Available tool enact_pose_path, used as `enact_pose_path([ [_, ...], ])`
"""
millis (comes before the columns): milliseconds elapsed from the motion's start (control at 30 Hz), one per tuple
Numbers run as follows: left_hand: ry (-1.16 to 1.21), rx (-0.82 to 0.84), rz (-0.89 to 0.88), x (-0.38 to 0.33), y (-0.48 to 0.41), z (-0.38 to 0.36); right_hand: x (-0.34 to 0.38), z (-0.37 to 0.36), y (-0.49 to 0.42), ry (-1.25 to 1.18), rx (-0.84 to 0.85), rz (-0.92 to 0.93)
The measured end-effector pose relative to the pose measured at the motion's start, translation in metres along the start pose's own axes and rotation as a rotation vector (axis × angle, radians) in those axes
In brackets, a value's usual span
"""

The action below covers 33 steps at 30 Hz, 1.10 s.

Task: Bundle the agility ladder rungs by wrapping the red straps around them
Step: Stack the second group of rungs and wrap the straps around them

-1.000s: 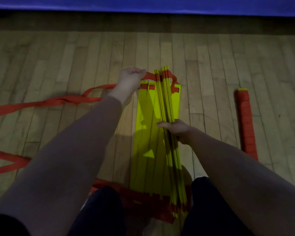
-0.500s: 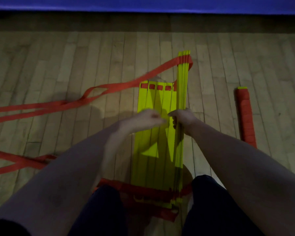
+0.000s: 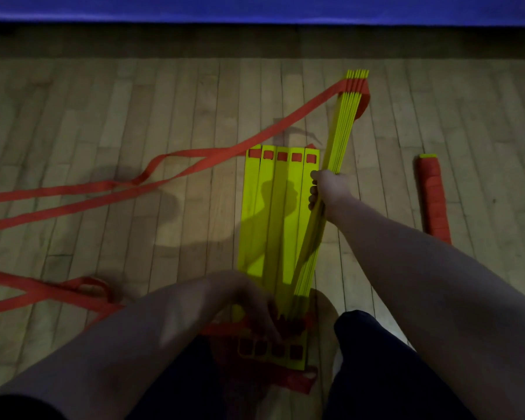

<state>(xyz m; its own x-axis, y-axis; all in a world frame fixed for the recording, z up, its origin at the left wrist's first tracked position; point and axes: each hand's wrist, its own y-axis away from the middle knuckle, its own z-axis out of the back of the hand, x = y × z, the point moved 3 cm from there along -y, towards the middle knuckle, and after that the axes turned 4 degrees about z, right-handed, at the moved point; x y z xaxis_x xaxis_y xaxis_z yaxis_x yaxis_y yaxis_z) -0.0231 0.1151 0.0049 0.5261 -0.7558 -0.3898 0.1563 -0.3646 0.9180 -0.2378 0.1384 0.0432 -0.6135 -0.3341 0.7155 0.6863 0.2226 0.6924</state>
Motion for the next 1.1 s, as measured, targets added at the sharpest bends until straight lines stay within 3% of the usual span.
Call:
enact_pose_path([
  [300, 0.028, 0.082, -0.062, -0.022, 0.011, 0.020, -0.003, 0.010, -0.003, 0.197, -0.232, 0.134],
  [400, 0.025, 0.060, -0.043, -0.020, 0.009, 0.024, 0.000, 0.014, -0.003, 0.217, -0.340, 0.179],
  [500, 0.073, -0.008, 0.029, -0.008, 0.008, 0.034, 0.002, 0.017, -0.003, 0.185, -0.319, 0.184],
  [600, 0.089, -0.289, 0.050, 0.000, 0.018, 0.059, 0.002, 0.016, -0.002, 0.111, -0.231, 0.156],
  [767, 0.388, -1.153, -0.057, 0.000, 0.069, 0.128, 0.002, -0.004, 0.013, 0.031, 0.040, 0.100],
  [833, 0.447, -1.426, -0.073, -0.003, 0.100, 0.156, 0.004, -0.016, 0.022, 0.056, 0.150, 0.124],
  [900, 0.624, -1.520, -0.144, -0.004, 0.129, 0.181, 0.010, -0.029, 0.033, 0.107, 0.245, 0.156],
  [1000, 0.973, -1.476, -0.283, -0.008, 0.175, 0.204, 0.028, -0.045, 0.053, 0.175, 0.354, 0.206],
  [1100, 1.022, -1.465, -0.406, -0.014, 0.214, 0.212, 0.053, -0.052, 0.078, 0.233, 0.412, 0.267],
])
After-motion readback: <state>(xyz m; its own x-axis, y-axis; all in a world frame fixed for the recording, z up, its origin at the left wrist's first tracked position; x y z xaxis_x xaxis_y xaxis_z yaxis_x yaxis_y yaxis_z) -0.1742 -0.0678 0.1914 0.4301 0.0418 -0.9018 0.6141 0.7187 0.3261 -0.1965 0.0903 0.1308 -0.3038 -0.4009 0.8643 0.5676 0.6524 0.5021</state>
